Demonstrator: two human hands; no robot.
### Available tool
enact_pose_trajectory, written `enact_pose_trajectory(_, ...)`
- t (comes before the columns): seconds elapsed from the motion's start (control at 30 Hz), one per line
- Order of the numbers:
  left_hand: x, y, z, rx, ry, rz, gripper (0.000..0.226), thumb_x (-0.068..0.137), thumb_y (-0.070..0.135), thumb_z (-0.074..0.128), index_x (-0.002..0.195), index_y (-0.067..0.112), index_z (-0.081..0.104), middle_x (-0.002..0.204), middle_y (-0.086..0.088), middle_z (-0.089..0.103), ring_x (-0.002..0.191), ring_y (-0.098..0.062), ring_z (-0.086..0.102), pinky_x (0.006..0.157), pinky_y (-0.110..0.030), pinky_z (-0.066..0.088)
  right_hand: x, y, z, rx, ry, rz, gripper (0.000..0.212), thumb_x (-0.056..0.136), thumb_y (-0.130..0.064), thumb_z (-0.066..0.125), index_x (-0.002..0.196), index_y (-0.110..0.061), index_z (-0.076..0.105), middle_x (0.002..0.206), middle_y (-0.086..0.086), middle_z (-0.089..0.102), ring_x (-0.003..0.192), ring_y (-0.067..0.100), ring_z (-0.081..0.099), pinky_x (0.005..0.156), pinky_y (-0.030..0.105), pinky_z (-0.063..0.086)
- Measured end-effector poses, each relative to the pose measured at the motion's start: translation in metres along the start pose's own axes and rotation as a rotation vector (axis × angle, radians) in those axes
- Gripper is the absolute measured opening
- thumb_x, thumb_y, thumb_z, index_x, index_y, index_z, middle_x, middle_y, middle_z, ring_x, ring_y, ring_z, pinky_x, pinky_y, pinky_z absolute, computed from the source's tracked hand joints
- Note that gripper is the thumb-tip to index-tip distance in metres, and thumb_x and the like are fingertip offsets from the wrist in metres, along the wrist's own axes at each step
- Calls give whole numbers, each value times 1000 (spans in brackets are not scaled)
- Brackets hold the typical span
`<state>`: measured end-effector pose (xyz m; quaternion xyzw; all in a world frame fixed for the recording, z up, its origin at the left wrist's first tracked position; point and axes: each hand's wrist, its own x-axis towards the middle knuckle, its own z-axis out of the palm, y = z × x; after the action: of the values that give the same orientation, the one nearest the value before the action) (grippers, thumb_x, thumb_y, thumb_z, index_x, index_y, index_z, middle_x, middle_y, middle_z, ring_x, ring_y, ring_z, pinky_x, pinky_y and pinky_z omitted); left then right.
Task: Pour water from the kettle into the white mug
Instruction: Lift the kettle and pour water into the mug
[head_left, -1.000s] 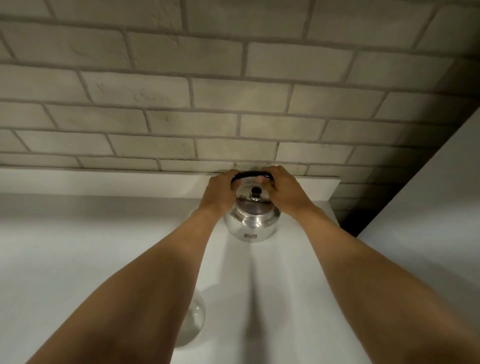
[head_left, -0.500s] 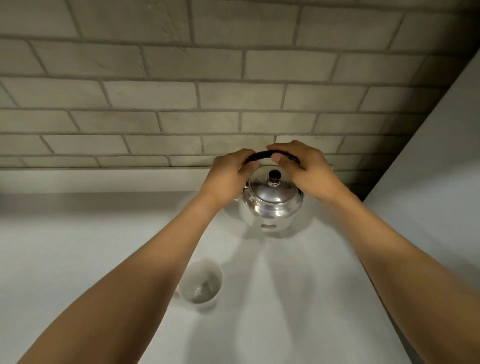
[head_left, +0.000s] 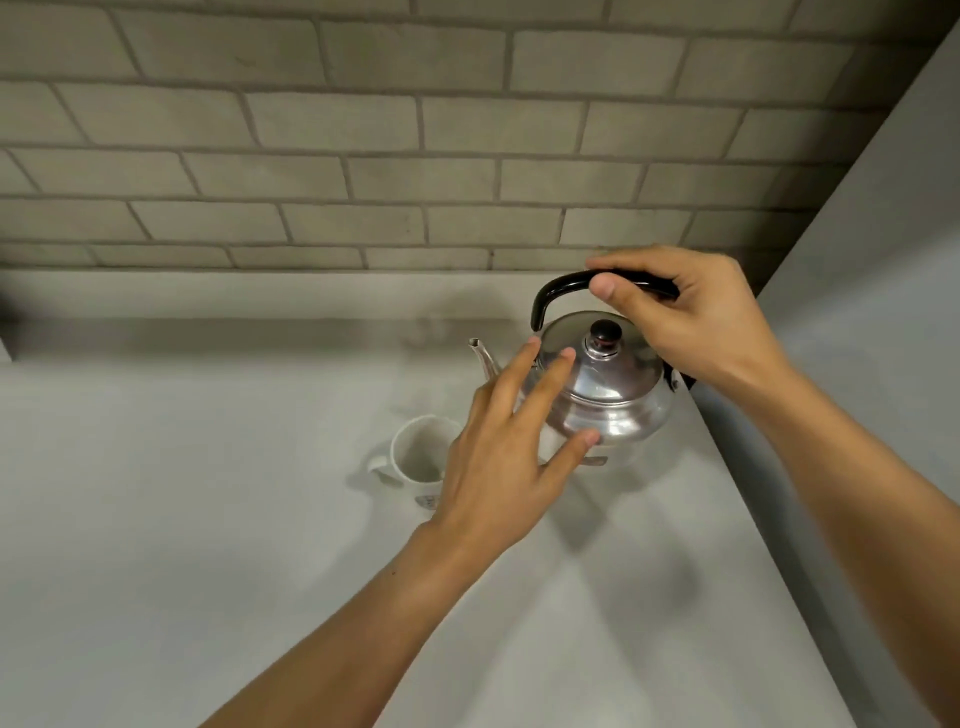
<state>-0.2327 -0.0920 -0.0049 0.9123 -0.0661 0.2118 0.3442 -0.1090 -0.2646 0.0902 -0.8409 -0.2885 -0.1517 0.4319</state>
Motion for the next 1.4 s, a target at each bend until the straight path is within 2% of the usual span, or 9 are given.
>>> enact_pose_trajectory(0.1,-14,3,2,36,3,20,69,101,57,57,161,39,29,170,5,26,143,-27,43,98,-41,53,-16,-4,0,3,-11,4,22,93,-48,72,114,-43,77,98,-39,74,103,-6,72,88,13,53)
enact_pose_trajectory(0.3,-33,1,6,132,46,125,58,103,42,64,156,28,46,159,-1,49,131,-32,55,96,-47,57,-35,-7,2,-5,-49,-1,23,95,-45,72,115,-37,78,106,-24,76,106,-6,72,92,14,53)
enact_pose_trajectory(0.47,-36,-1,17,109,-45,114,56,108,38,55,159,20,40,166,-6,40,151,-27,41,122,-48,31,-39,-9,10,-32,-106,-19,26,95,-47,71,118,-37,77,108,-28,74,107,-7,71,93,17,55)
enact_pose_trajectory(0.7,-39,-3,19,0,-35,60,59,107,28,59,158,7,39,167,-15,35,155,-28,34,128,-45,21,-35,-16,18,-89,-179,-53,30,95,-47,70,121,-33,77,108,-26,74,107,-11,69,91,9,51)
enact_pose_trajectory(0.83,-41,-2,19,-66,-7,30,59,106,26,63,157,6,42,165,-17,38,153,-27,36,129,-40,20,-31,-24,21,-170,-240,-89,31,97,-43,70,121,-26,79,110,-14,77,105,1,73,93,22,56)
enact_pose_trajectory(0.9,-44,-2,21,-103,10,2,58,106,26,62,157,7,42,165,-15,38,152,-23,34,129,-31,15,-29,-28,23,-214,-270,-118,30,97,-42,69,120,-24,80,110,-9,79,103,7,73,92,28,57)
enact_pose_trajectory(0.97,-46,-2,24,-167,18,-48,58,106,27,62,158,10,42,166,-12,38,150,-19,31,126,-23,12,-26,-33,26,-255,-304,-137,30,97,-41,70,118,-24,80,109,-8,79,100,7,73,90,24,55)
enact_pose_trajectory(1.1,-49,-3,29,-287,5,-114,57,106,29,61,158,16,41,167,-7,36,153,-23,34,126,-33,26,-20,-40,30,-301,-361,-138,29,95,-41,73,117,-24,81,99,-14,76,88,0,67,79,1,43)
enact_pose_trajectory(1.4,-51,-9,36,-392,31,-184,58,106,34,61,159,22,40,169,-1,33,156,-16,31,125,-37,31,-11,-58,37,-331,-430,-221,27,94,-35,75,114,-18,83,105,-4,82,86,0,65,79,-4,37)
